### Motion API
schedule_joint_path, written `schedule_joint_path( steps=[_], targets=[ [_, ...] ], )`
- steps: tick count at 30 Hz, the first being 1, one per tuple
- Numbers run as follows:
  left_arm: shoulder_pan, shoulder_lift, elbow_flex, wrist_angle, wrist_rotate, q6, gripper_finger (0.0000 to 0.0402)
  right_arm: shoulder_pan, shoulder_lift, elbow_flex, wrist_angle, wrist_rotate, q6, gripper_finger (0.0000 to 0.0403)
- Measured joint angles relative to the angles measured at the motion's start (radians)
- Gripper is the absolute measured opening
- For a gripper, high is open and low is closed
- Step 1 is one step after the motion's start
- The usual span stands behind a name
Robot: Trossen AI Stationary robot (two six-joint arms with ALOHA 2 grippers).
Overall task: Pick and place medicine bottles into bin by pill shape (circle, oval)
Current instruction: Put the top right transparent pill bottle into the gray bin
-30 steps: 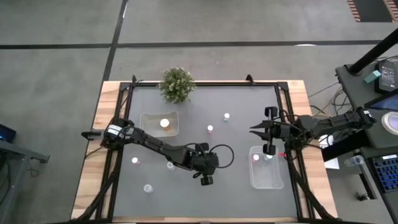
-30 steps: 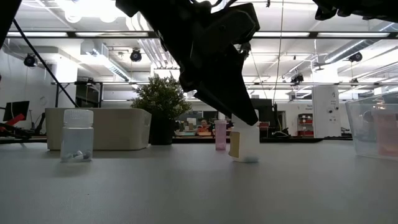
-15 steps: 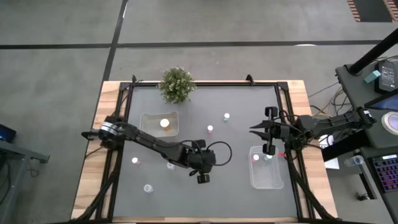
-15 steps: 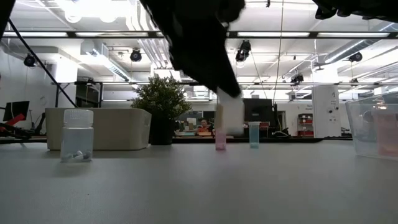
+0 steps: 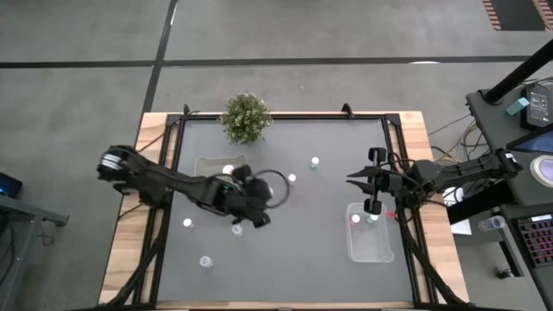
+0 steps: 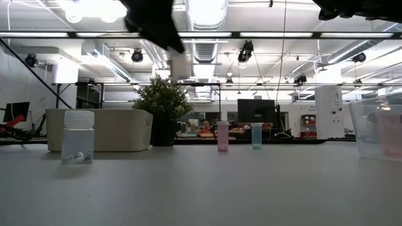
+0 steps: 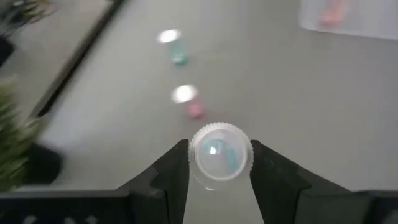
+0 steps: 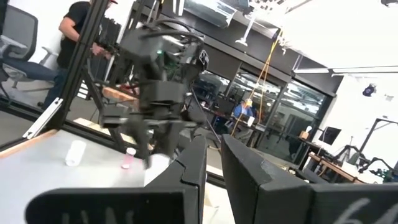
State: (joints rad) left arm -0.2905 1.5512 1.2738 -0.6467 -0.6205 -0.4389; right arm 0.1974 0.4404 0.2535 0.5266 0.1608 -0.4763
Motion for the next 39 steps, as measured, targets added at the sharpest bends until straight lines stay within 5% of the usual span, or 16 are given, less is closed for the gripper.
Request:
schedule_joint_path(
  steps=[12,20,31,39],
  targets=[
    [0.058,-0.345,-0.391,-0.011,-0.122,-0.353,0.0129,-0.002,0.000,0.000,0.002,0.000,-0.014,0.0038],
    [0.127,-0.473,-0.478,-0.258,-0.122,-0.614,0.0130,-0.002,0.000,0.000,0.002,0.000,-0.022,0.0038],
    [0.160,-0.471,-0.559,-0.348,-0.118,-0.871,0.0130,-0.002,0.000,0.000,0.003,0.000,-0.026,0.0038],
    [0.204,-0.403,-0.563,-0.299,-0.116,-0.892,0.0130,-0.002,-0.001,0.000,0.009,0.000,-0.040,0.0038]
  ],
)
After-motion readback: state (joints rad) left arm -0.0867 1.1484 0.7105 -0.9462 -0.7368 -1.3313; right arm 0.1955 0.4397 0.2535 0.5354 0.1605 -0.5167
